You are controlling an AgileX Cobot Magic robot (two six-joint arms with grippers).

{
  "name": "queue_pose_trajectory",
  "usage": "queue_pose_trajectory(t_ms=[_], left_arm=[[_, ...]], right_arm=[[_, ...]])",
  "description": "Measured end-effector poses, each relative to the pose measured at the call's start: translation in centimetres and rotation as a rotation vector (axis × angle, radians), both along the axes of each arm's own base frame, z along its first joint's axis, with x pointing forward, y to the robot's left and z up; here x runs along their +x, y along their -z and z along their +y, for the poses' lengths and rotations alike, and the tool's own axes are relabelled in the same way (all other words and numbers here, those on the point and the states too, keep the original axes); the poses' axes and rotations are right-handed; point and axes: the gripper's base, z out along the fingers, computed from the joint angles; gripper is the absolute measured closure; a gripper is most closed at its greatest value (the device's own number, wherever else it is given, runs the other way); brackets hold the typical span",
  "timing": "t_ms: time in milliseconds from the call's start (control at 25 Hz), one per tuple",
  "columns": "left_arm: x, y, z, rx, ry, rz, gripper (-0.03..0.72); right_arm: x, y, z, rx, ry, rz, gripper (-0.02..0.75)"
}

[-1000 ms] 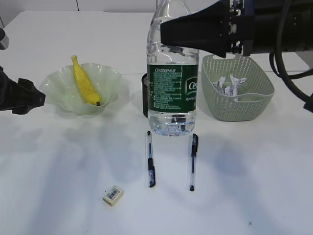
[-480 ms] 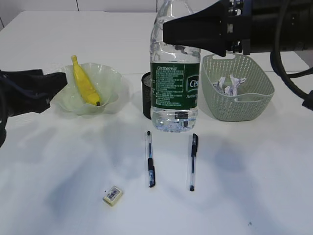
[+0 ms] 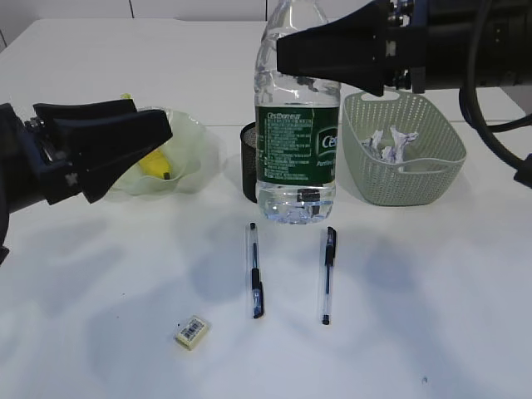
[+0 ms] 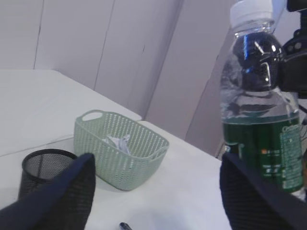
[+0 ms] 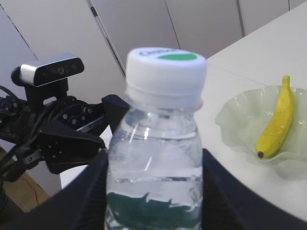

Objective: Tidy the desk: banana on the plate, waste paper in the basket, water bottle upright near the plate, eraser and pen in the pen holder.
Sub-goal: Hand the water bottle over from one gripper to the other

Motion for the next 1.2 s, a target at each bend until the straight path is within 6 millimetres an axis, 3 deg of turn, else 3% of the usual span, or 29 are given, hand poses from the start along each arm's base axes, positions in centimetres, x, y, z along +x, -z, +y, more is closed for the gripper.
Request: queue_pose_trajectory(t_ms=[480,600,1200], left_arm=[[-0.7,-2.1,-3.1,0.039,0.308,0.034,0.086],[-1.3,-2.3,-4.1,0.039,0.366,0.023,0.045],[-1.8,-1.9,-5.8,-0.030,0.413,0.124,0.013]], right_arm=[[-0.2,-0.1,0.1,0.003,-0.022,-0.009,0.370],[-0.3,-0.1,0.1,0.007,-0.033,-0.009,0.370],[-1.9,-0.2,2.3,0.016,-0.173,-0.038,0.370]])
